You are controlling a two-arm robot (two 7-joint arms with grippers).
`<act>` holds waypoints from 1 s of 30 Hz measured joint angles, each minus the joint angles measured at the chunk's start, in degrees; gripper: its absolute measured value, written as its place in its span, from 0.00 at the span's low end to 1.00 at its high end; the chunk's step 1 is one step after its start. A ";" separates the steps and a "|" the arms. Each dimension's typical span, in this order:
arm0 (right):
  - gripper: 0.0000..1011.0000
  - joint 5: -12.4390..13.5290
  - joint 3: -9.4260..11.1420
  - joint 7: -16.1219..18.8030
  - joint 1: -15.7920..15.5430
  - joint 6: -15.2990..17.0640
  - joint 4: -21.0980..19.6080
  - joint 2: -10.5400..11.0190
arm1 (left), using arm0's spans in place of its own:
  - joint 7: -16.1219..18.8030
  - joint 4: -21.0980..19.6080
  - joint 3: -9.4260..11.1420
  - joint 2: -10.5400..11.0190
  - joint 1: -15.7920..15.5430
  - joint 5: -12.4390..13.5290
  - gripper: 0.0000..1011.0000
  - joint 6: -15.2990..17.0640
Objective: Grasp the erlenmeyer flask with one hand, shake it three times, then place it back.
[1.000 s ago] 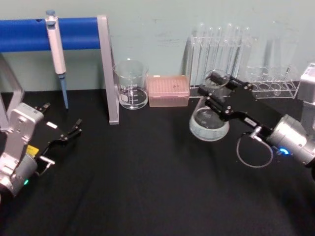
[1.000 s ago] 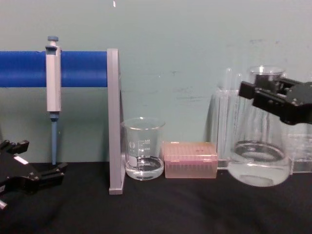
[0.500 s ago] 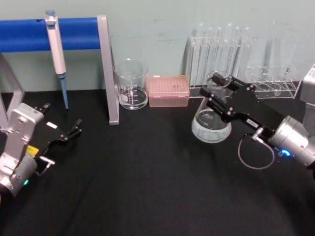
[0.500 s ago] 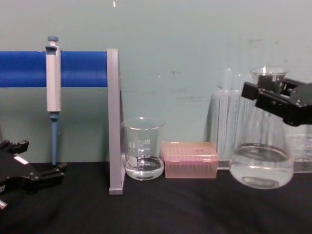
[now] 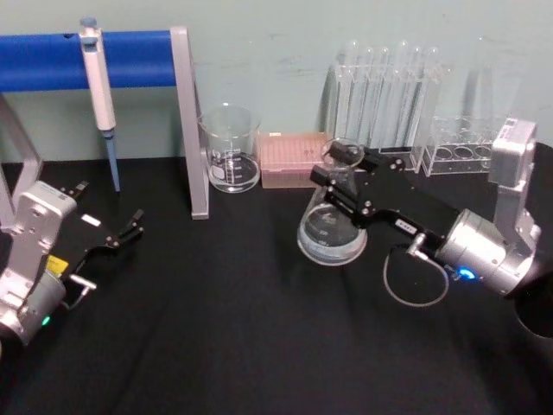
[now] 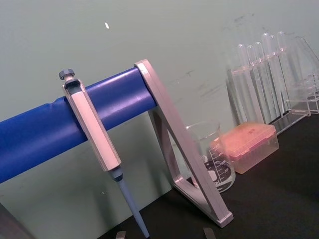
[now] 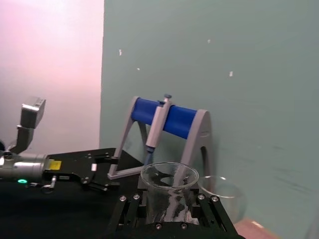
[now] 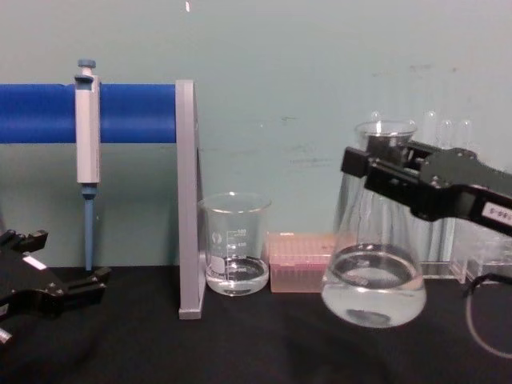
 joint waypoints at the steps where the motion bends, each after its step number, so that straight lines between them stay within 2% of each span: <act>1: 0.46 0.05 -0.45 0.30 0.27 0.03 0.28 -0.22 | 0.00 0.00 0.00 0.00 0.00 0.00 0.99 0.00; 13: 0.46 0.25 -2.70 1.41 1.70 0.14 2.22 -1.04 | 0.00 0.00 0.00 0.00 0.00 0.00 0.99 0.00; 30: 0.46 0.58 -3.78 1.97 2.85 0.05 4.02 -1.52 | 0.00 0.00 0.00 0.00 0.00 0.00 0.99 0.00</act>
